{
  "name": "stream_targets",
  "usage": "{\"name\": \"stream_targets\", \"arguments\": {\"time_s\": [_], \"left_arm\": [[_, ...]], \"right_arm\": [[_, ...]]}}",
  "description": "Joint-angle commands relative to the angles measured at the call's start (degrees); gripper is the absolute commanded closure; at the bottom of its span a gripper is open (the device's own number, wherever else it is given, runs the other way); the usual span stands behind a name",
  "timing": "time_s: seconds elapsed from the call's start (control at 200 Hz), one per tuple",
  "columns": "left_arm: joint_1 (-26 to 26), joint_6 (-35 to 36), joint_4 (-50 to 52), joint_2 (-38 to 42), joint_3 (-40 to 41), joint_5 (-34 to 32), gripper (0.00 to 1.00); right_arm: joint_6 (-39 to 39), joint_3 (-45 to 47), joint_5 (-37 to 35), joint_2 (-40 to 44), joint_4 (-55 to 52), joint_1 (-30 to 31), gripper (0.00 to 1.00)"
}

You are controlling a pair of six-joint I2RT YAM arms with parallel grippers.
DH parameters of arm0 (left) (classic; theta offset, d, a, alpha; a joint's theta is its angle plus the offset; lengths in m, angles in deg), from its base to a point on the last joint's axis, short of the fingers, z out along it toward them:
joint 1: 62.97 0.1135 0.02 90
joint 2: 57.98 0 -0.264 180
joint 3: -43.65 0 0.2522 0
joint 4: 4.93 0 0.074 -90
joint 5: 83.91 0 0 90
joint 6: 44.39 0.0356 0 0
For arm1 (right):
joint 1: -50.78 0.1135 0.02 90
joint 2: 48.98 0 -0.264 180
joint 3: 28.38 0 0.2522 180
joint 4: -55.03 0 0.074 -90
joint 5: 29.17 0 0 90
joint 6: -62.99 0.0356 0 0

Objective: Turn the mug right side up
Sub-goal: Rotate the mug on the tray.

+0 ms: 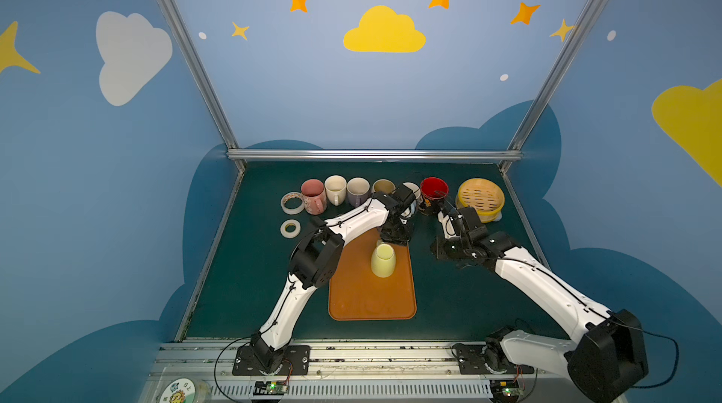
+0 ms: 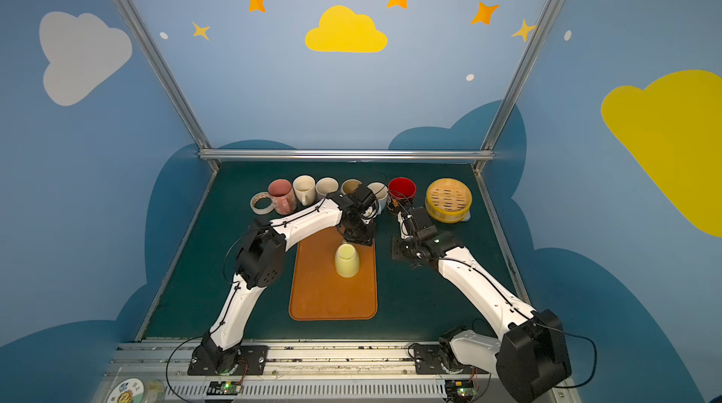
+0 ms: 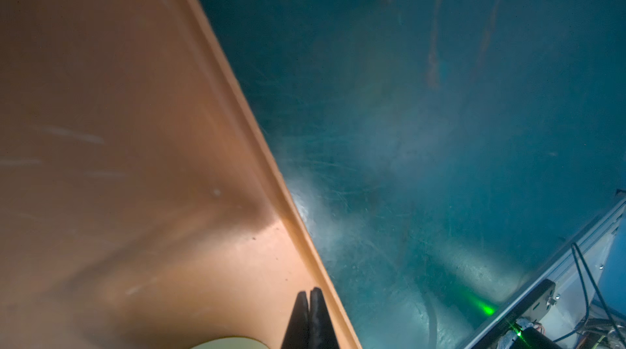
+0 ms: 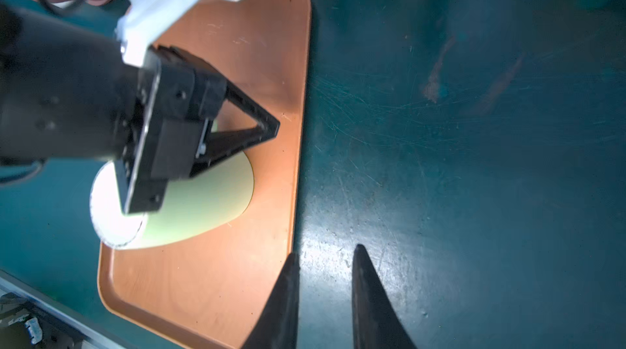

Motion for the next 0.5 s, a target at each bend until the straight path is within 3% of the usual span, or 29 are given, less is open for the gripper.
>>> {"name": "stream_targets", "arguments": {"time_s": [0.0, 0.496], "left_arm": [[1.40, 1.44, 3.78, 1.07, 1.78, -1.57, 0.95], [7.70, 1.54, -2.95, 16.96, 25.24, -2.23, 0.96]], "right_arm": [[0.55, 0.60, 1.25, -0.86, 1.32, -0.09, 0.78], [0.81, -5.09, 0.14, -10.85, 3.14, 9.52, 0.78]]}}
